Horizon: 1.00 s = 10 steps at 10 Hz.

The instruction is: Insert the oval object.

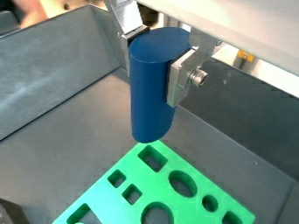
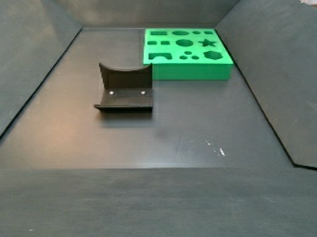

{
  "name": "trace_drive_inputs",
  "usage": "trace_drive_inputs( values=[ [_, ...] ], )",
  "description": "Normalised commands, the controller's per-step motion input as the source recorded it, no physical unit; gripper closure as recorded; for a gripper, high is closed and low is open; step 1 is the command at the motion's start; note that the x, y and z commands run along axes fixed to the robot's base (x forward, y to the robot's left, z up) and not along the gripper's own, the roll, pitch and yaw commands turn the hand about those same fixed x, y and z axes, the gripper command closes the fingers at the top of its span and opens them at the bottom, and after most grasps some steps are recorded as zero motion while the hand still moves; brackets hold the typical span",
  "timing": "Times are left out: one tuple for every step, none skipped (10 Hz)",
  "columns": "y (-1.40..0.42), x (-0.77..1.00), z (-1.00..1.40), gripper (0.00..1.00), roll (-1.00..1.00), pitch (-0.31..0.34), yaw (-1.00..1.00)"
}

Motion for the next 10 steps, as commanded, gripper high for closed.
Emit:
trace_drive_inputs(
  values=[
    [0.0, -0.07, -0.97, 1.0, 0.0, -0.071, -1.0],
    [0.0, -0.06, -0.97, 1.0, 0.0, -0.07, -1.0],
    [0.0, -0.06, -0.96, 1.0, 0.0, -0.067, -1.0],
    [0.0, -0.05, -0.95, 1.0, 0.0, -0.06, -1.0],
    [0.0, -0.06, -0.96, 1.0, 0.0, -0.066, -1.0],
    [0.0, -0.08, -0.95, 1.0, 0.0, -0.079, -1.0],
    [-0.01, -0.07, -0.81, 1.0, 0.0, -0.077, -1.0],
    [-0.01, -0.04, -0.59, 1.0, -0.04, -0.084, -1.0],
    [-0.03, 0.0, -0.54, 1.0, 0.0, -0.014, -1.0],
    [-0.05, 0.0, -0.53, 1.0, 0.0, 0.0, -1.0]
  ],
)
